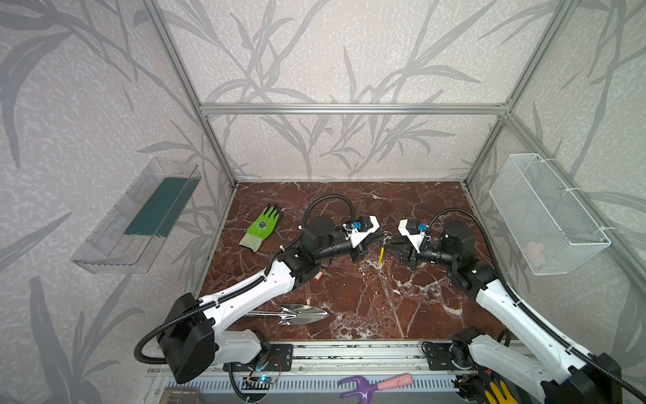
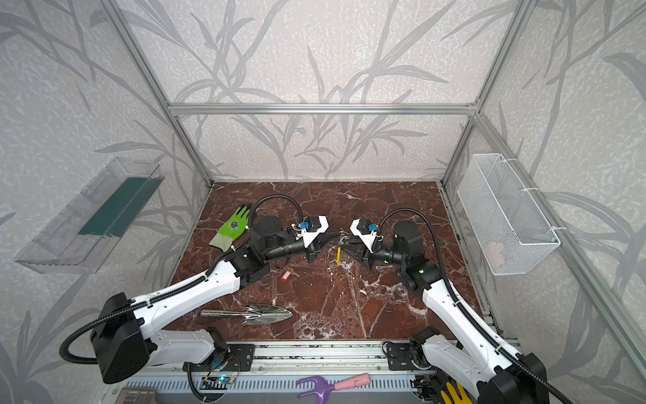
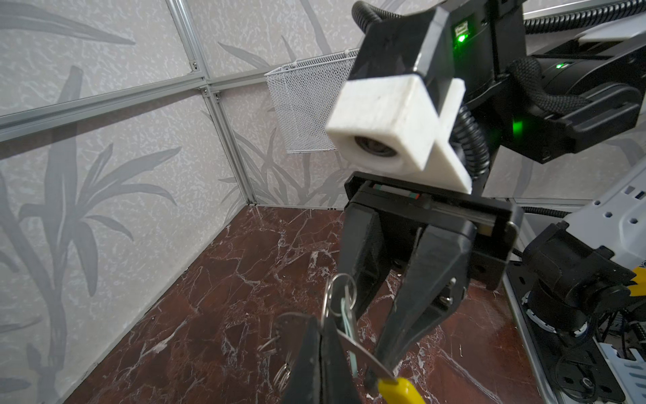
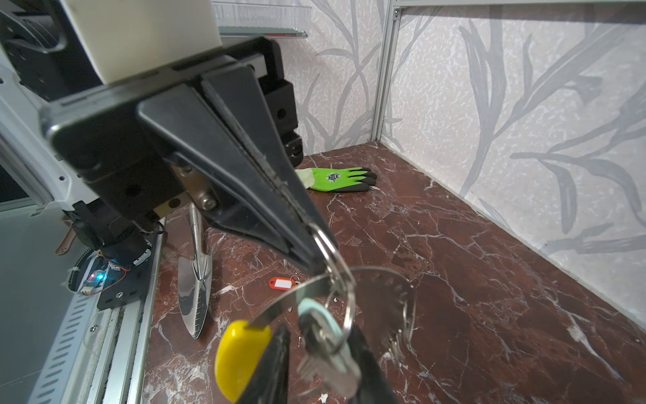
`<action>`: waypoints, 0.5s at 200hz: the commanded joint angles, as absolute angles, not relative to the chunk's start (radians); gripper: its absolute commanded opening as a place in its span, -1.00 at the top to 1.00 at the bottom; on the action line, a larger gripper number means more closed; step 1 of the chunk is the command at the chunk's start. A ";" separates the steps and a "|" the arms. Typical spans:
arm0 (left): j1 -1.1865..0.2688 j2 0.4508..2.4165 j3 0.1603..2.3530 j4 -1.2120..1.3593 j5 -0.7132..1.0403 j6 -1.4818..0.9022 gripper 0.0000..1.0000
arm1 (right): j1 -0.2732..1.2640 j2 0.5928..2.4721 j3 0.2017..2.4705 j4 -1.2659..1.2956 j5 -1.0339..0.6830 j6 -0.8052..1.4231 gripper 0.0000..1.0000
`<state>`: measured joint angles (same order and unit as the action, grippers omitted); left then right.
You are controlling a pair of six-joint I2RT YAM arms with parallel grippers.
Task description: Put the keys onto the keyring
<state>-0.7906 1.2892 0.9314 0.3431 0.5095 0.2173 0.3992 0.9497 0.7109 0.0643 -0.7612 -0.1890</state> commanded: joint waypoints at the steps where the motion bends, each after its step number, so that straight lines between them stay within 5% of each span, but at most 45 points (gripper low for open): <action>1: -0.788 1.251 0.935 0.330 0.524 0.245 1.00 | 0.389 0.918 0.703 0.104 -0.789 -0.196 0.50; 100: -0.784 1.226 0.962 0.244 0.567 0.301 1.00 | 0.381 0.949 0.736 -0.011 -0.887 -0.244 0.89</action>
